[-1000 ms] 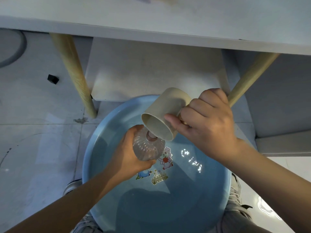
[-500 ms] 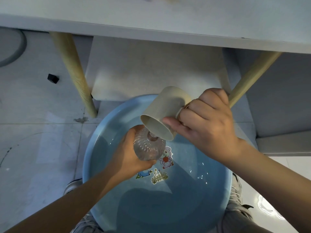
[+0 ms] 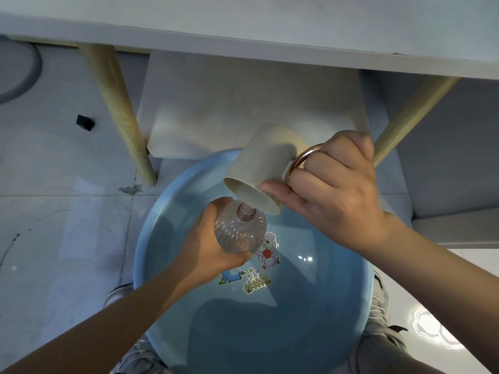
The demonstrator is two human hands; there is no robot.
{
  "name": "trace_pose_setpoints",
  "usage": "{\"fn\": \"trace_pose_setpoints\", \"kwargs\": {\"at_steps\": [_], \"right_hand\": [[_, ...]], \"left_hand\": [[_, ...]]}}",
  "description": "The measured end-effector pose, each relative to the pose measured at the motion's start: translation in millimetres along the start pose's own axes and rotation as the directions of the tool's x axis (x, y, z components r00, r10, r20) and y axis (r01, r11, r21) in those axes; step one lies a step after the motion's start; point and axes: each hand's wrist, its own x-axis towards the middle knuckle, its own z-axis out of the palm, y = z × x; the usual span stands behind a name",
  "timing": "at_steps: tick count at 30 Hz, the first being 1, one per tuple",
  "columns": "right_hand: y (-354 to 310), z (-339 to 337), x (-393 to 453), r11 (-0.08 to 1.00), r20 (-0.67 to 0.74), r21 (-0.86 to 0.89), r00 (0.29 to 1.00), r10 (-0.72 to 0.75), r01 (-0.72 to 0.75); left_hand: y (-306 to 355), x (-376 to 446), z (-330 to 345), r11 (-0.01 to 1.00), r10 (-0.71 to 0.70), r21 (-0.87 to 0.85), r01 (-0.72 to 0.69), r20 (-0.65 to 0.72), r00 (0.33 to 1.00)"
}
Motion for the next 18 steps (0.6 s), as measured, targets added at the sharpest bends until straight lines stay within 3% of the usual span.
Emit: {"fn": "trace_pose_setpoints", "kwargs": {"at_steps": [6,12,15,18], "right_hand": [[-1,0,1,1.000,-0.002,0.007,1.000,0.012,-0.012],[-1,1,-1,0.984,0.020,-0.001,0.984,0.177,-0.177],[4,0,-5,0.937,0.075,-0.009,0.934,0.349,-0.349],[12,-3,-13,0.836,0.156,-0.042,0.823,0.547,-0.548]], "left_hand": [[0,0,0,1.000,0.005,0.005,-0.005,-0.006,1.000],[-5,0,2,1.000,0.018,0.012,-0.017,-0.039,0.999],[-5,0,2,1.000,0.027,0.009,-0.027,-0.053,0.998],[-6,0,1,1.000,0.029,0.013,-0.028,-0.060,0.998]]}}
